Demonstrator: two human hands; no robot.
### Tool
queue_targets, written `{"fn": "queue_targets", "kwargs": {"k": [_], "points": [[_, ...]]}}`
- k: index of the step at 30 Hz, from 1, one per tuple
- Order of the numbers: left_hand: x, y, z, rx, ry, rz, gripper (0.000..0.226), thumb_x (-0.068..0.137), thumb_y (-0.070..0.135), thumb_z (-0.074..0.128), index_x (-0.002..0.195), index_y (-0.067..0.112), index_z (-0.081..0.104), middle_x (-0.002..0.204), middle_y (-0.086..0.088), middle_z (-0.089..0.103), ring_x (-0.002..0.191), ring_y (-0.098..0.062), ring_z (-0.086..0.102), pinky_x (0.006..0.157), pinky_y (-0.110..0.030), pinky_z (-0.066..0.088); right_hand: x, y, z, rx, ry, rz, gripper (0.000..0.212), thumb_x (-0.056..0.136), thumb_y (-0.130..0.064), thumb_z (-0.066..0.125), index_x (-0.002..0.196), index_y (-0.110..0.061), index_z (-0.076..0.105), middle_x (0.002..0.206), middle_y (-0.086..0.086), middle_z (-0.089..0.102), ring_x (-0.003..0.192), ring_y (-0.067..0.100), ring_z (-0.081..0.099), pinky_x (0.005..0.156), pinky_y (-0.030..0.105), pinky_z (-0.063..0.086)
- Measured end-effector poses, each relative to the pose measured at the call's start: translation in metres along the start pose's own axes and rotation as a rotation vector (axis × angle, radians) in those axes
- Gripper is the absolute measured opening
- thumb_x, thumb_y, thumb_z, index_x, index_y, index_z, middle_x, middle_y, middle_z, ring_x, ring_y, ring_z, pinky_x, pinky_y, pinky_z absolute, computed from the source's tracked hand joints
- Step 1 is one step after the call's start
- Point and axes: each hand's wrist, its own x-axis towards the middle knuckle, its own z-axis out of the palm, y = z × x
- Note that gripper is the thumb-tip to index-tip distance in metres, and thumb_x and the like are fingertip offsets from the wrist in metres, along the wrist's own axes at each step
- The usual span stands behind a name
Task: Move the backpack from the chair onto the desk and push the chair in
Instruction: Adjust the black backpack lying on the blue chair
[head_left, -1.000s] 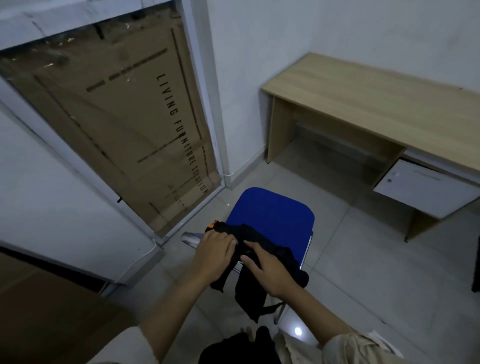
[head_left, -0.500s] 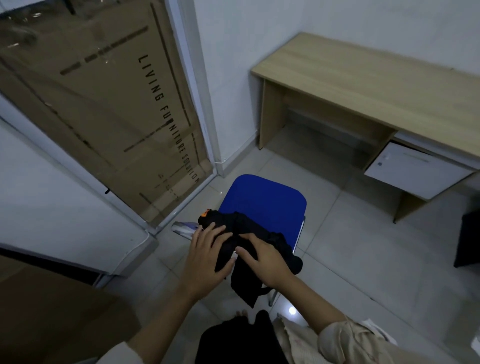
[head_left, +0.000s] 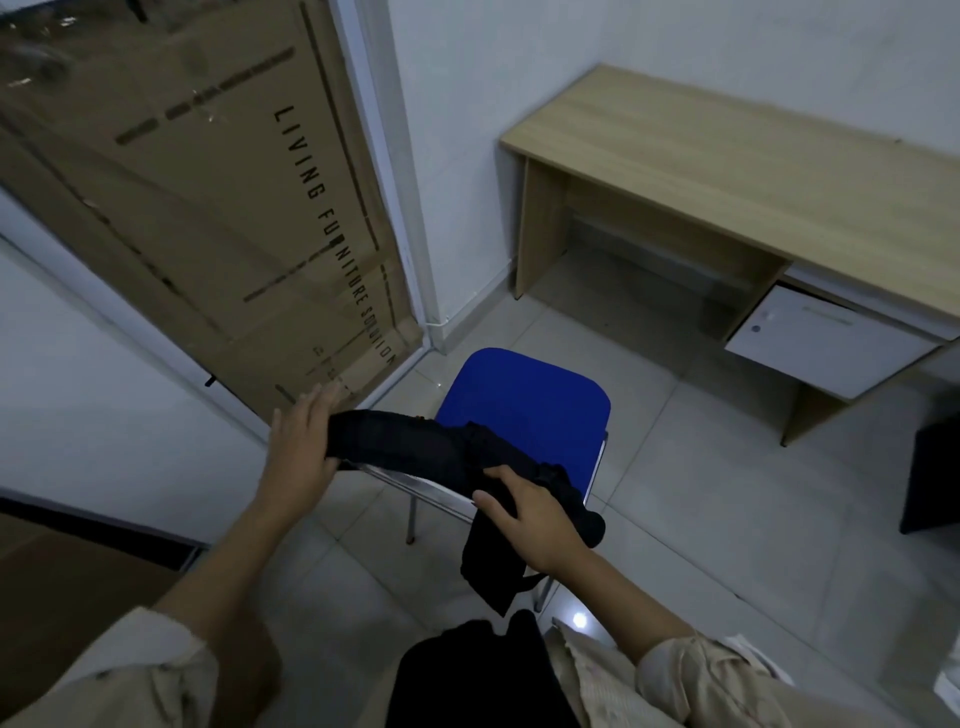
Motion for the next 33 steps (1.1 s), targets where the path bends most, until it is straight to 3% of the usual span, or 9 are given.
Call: {"fn": "queue_targets", "kwargs": {"k": [5,7,10,14,19,23,26,30,33], "points": [[0.043,0.016,-0.025,-0.115,-0.062,-0.207,0.059,0.084,0.015,0.067,0.135,0.006,0.04,0.13,-0.022,0.053,0.11,-0.035,0.055,0.084,-0.041,0.047,0.001,0.0,0.001,0.002,0.009,0.015,0.053,0.093,-0.06,0.039,0.132,-0.025,0.045,0.123,-0.002,0.062,0.097,0.006,0.054,0.079,0.023,0.041],[0.058,0.044,-0.024,-0.386,0.0,-0.279,0.062,0.084,0.003,0.065,0.139,0.009,0.036,0.13,-0.021,0.054,0.113,-0.032,0.055,0.088,-0.035,0.046,0.001,0.001,0.001,-0.005,0.012,0.019,0.053,0.093,-0.06,0.039,0.132,-0.025,0.045,0.122,-0.001,0.063,0.097,0.008,0.056,0.079,0.024,0.041],[0.07,0.097,-0.019,-0.699,-0.02,-0.152,0.074,0.087,-0.008,0.055,0.147,0.018,0.022,0.151,-0.016,0.028,0.132,-0.027,0.041,0.106,-0.032,0.037,0.001,0.0,0.001,-0.01,0.018,0.023,0.053,0.093,-0.061,0.039,0.13,-0.024,0.046,0.12,0.0,0.064,0.095,0.008,0.055,0.077,0.024,0.041],[0.06,0.145,0.006,-0.612,-0.212,0.142,0.076,0.093,-0.001,0.048,0.151,0.029,0.007,0.161,-0.007,-0.004,0.148,-0.024,0.007,0.111,-0.027,0.015,0.001,-0.001,0.001,-0.011,0.024,0.03,0.052,0.093,-0.06,0.039,0.128,-0.023,0.048,0.117,-0.001,0.065,0.093,0.007,0.056,0.074,0.023,0.04],[0.029,0.142,0.043,-0.37,-0.414,0.245,0.074,0.096,0.008,0.047,0.15,0.032,0.004,0.161,-0.006,-0.014,0.133,-0.032,0.04,0.084,-0.032,0.052,0.001,-0.002,0.001,0.009,0.053,0.03,0.046,0.093,-0.058,0.041,0.122,-0.023,0.051,0.108,-0.002,0.067,0.089,0.009,0.06,0.076,0.031,0.05],[0.013,0.13,0.055,-0.282,-0.377,0.212,0.054,0.096,0.015,0.046,0.146,0.021,0.025,0.156,-0.008,0.021,0.128,-0.028,0.046,0.097,-0.041,0.048,0.001,-0.001,0.001,0.023,0.059,0.036,0.043,0.093,-0.056,0.043,0.12,-0.023,0.053,0.108,-0.003,0.067,0.092,0.011,0.061,0.08,0.035,0.051],[0.011,0.132,0.053,-0.278,-0.371,0.242,0.032,0.093,0.015,0.047,0.124,0.019,0.047,0.126,-0.005,0.05,0.104,-0.026,0.058,0.084,-0.042,0.051,0.001,-0.001,0.001,0.05,0.049,0.058,0.039,0.093,-0.056,0.045,0.116,-0.026,0.053,0.095,-0.006,0.067,0.079,0.006,0.06,0.072,0.032,0.05],[0.016,0.132,0.049,-0.184,-0.48,0.282,0.023,0.09,0.017,0.046,0.108,0.023,0.059,0.11,-0.002,0.057,0.095,-0.021,0.057,0.079,-0.041,0.05,0.0,-0.003,-0.002,0.105,0.022,0.127,0.039,0.09,-0.058,0.048,0.115,-0.028,0.047,0.075,-0.008,0.061,0.059,0.002,0.053,0.062,0.031,0.045],[0.019,0.134,0.048,-0.135,-0.55,0.315,0.027,0.089,0.021,0.042,0.107,0.026,0.062,0.101,-0.002,0.059,0.092,-0.022,0.057,0.077,-0.042,0.049,-0.002,-0.008,-0.006,0.146,0.012,0.148,0.045,0.087,-0.057,0.054,0.12,-0.029,0.04,0.102,-0.004,0.064,0.084,0.011,0.062,0.08,0.041,0.054]]}}
